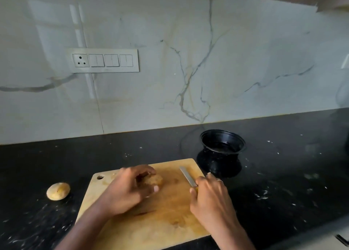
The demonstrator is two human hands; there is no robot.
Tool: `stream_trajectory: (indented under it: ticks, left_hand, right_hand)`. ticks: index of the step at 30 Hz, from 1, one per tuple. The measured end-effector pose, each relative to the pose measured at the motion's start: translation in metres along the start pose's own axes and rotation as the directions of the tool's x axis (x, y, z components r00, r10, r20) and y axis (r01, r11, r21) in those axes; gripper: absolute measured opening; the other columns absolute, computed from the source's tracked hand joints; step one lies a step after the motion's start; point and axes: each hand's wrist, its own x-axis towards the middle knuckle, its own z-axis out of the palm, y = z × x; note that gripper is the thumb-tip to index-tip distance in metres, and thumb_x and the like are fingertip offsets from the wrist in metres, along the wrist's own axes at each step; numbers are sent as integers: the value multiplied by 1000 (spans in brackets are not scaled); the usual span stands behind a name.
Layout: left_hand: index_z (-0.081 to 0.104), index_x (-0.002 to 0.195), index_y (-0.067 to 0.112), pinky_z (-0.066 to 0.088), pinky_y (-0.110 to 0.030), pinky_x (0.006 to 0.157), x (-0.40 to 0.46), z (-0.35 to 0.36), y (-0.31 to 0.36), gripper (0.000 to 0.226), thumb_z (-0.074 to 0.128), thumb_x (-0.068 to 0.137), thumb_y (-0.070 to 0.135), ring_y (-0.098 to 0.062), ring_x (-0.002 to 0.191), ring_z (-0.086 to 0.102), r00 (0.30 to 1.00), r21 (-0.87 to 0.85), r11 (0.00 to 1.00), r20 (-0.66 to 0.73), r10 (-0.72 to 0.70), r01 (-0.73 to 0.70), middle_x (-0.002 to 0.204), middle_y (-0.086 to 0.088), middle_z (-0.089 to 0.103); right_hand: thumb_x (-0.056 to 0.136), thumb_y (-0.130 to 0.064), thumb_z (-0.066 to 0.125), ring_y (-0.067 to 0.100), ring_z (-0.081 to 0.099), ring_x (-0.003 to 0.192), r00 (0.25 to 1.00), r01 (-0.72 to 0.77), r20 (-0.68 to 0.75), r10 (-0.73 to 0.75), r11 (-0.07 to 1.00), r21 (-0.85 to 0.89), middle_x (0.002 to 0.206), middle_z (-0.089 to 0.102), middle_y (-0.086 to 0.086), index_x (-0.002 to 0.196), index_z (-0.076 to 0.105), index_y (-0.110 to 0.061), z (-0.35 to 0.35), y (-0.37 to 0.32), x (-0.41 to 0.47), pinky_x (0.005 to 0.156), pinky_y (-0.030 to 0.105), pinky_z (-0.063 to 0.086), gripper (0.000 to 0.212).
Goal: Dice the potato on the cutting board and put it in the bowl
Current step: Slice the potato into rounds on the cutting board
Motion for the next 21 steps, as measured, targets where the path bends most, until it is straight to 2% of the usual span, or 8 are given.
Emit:
stream_trajectory:
  ticks: [3,5,7,9,13,18,21]
  left_hand:
    - [73,100,34,44,-10,68,-4,-2,3,26,80,78,46,-3,85,66,1000,-43,999,-8,3,-3,91,23,72]
    - [72,101,41,45,-8,75,-7,-2,4,26,79,77,49,3,94,66,1000,-37,999,2,7,-6,99,29,71]
    - [68,105,47,45,-8,84,-10,0,3,39,80,69,56,9,103,61,1000,13,1000,0,-5,5,107,32,68]
    - [68,113,43,45,-15,90,-11,2,0,53,83,63,57,10,107,57,1000,58,998,-7,-27,28,110,29,66]
    - [72,116,37,49,-15,91,-12,4,-2,56,85,64,55,11,105,58,999,62,998,-22,-28,29,109,27,68]
    - [71,116,37,50,-17,91,-12,5,-1,55,82,66,55,10,106,59,1000,64,998,-12,-7,8,111,28,67]
    - [72,115,35,52,-22,91,-13,5,0,52,79,66,52,8,103,61,1000,89,996,-12,0,1,108,28,68]
  right_hand:
    - [102,-33,51,13,57,103,1000,-5,-9,5,1000,24,116,57,-3,121,60,-22,3,-7,0,91,26,50,24]
    - [100,-22,52,14,58,104,999,3,-35,-2,999,42,118,55,-3,120,57,-23,3,-14,4,91,26,48,20]
    - [101,-19,49,16,58,105,997,43,-72,-38,997,69,118,52,-4,121,53,-24,3,-22,6,89,27,46,20]
    - [104,-22,46,16,58,102,989,110,-115,-97,988,107,116,51,-5,122,51,-25,4,-29,6,83,27,45,18]
    - [105,-30,47,18,62,90,965,211,-199,-172,958,193,105,62,-4,124,51,-25,8,-32,1,74,31,51,21]
    - [104,-38,46,18,68,80,963,245,-173,-205,936,255,94,72,-7,138,35,-37,9,-27,-4,66,32,53,36]
    - [102,-37,45,19,67,79,963,250,-154,-219,943,220,92,72,-7,137,40,-38,7,-29,-6,68,34,53,36]
